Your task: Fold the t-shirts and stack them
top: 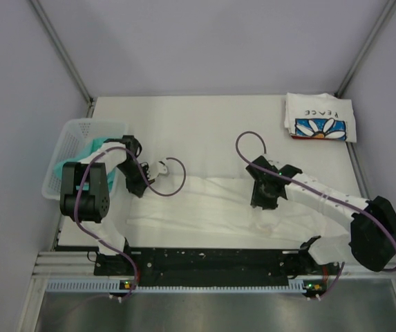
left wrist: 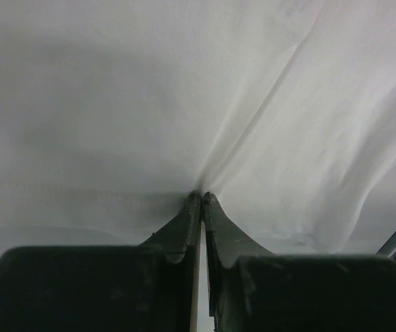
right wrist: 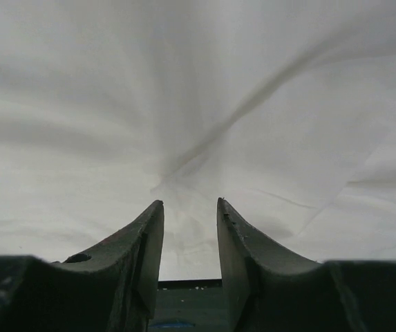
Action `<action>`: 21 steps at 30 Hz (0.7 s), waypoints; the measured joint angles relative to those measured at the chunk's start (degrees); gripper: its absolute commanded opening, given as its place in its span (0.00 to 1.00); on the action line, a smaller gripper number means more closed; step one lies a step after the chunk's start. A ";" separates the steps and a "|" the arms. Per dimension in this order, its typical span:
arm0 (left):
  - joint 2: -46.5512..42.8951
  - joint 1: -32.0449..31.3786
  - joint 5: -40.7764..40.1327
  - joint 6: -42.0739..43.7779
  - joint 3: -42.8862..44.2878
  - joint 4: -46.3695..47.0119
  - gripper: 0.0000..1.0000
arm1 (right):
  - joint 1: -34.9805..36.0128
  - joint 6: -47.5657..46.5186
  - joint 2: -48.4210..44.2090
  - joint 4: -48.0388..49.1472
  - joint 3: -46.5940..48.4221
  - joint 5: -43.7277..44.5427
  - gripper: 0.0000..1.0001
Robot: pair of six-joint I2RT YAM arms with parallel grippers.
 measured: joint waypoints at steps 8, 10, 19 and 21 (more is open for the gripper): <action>0.00 0.00 -0.07 0.00 0.04 -0.37 0.07 | 3.30 -0.20 11.32 1.03 4.13 0.00 0.30; 0.00 0.00 -0.11 0.00 0.04 -0.42 0.07 | 3.37 -0.11 12.15 0.68 4.13 0.74 0.27; 0.00 0.00 -0.24 0.02 0.31 -0.83 0.06 | 3.32 0.52 12.28 -1.16 4.11 3.41 0.00; 0.00 0.00 -0.26 0.02 0.42 -0.92 0.03 | 3.08 1.09 12.20 -1.22 3.98 3.67 0.00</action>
